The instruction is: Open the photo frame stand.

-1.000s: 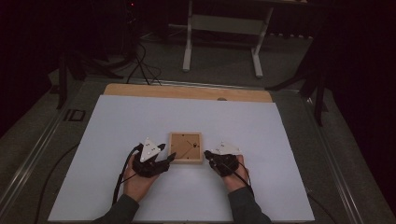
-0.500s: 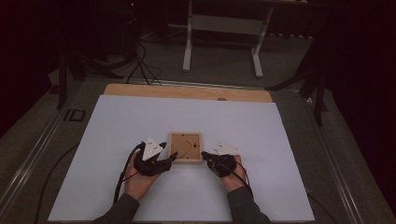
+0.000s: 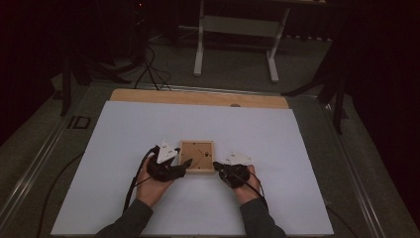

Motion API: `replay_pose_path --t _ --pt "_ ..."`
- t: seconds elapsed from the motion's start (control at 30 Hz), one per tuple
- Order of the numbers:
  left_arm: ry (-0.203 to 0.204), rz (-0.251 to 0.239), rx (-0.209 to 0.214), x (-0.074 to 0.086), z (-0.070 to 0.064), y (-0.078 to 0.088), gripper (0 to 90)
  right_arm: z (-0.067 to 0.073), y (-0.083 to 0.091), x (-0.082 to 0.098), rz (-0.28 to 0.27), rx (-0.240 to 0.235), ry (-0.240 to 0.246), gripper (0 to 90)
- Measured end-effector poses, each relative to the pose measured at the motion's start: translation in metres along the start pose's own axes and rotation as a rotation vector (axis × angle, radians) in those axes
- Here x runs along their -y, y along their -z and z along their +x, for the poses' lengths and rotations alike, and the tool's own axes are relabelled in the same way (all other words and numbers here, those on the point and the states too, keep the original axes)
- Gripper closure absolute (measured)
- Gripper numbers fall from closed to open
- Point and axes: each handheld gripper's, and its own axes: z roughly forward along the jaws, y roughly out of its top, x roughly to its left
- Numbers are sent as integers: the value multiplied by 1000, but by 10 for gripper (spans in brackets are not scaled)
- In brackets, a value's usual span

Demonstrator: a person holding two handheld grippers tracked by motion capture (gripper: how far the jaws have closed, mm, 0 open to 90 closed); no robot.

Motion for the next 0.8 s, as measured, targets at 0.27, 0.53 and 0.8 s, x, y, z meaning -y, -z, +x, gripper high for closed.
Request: replay_pose_path --t 0.27,0.53,0.8 --pt "0 33 6 2 2 -13 415 3 1 -1 -13 -20 10 897" --pt "-21 88 17 7 0 -27 415 5 0 -1 -15 -26 16 897" --pt "-24 115 26 8 -3 -35 425 5 0 -1 -18 -28 12 897"
